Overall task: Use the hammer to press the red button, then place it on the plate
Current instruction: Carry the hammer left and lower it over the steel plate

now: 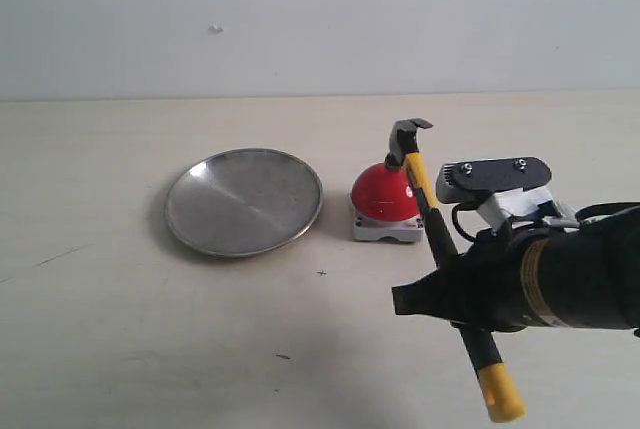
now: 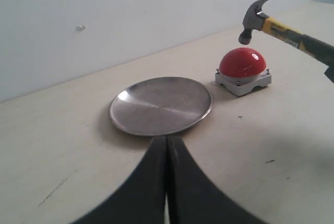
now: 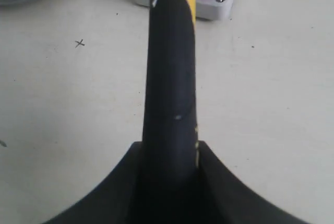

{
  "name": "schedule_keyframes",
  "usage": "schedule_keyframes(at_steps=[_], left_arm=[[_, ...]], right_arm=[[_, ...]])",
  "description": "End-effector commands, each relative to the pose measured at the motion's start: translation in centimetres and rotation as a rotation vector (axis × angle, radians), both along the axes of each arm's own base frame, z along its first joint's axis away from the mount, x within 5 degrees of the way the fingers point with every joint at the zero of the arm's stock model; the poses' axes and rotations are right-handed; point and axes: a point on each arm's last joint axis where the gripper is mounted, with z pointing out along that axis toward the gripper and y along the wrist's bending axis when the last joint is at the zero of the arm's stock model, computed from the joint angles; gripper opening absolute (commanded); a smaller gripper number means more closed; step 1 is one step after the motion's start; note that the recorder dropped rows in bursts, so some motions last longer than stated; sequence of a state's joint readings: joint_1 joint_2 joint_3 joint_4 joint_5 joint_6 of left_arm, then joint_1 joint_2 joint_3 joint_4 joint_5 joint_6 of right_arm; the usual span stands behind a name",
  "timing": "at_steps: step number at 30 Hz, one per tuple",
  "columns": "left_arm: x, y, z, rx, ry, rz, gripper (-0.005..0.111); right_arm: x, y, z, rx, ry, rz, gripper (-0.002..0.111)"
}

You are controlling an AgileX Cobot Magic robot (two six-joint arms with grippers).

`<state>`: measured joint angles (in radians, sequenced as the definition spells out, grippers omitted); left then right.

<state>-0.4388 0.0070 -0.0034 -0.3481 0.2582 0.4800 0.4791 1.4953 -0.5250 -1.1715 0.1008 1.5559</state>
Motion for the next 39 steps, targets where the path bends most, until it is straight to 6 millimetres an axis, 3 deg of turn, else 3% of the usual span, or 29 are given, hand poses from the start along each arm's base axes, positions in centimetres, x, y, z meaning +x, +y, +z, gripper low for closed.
schedule_keyframes(at_steps=[1, 9, 15, 20, 29, 39], left_arm=[[0.0, 0.0, -0.1, -0.003, -0.003, -0.001, 0.0], [0.0, 0.0, -0.1, -0.003, -0.003, -0.001, 0.0], [0.0, 0.0, -0.1, -0.003, -0.003, -0.001, 0.0], [0.0, 0.0, -0.1, -0.003, -0.003, -0.001, 0.0], [0.0, 0.0, -0.1, -0.003, -0.003, -0.001, 0.0], [0.0, 0.0, -0.1, -0.003, -0.003, -0.001, 0.0]], right_arm=[[0.8, 2.0, 3.2, 0.184, -0.105, 0.114, 0.0], [1.8, 5.6, 9.7, 0.573, -0.297, 0.312, 0.0], [3.8, 6.2, 11.1, 0.71, -0.389, 0.228, 0.0], [5.5, 6.6, 9.4, 0.771, -0.407, 0.154, 0.0], [8.6, 7.1, 3.6, 0.878, -0.401, -0.031, 0.0], [12.5, 10.1, -0.6, 0.863, -0.283, 0.026, 0.0]])
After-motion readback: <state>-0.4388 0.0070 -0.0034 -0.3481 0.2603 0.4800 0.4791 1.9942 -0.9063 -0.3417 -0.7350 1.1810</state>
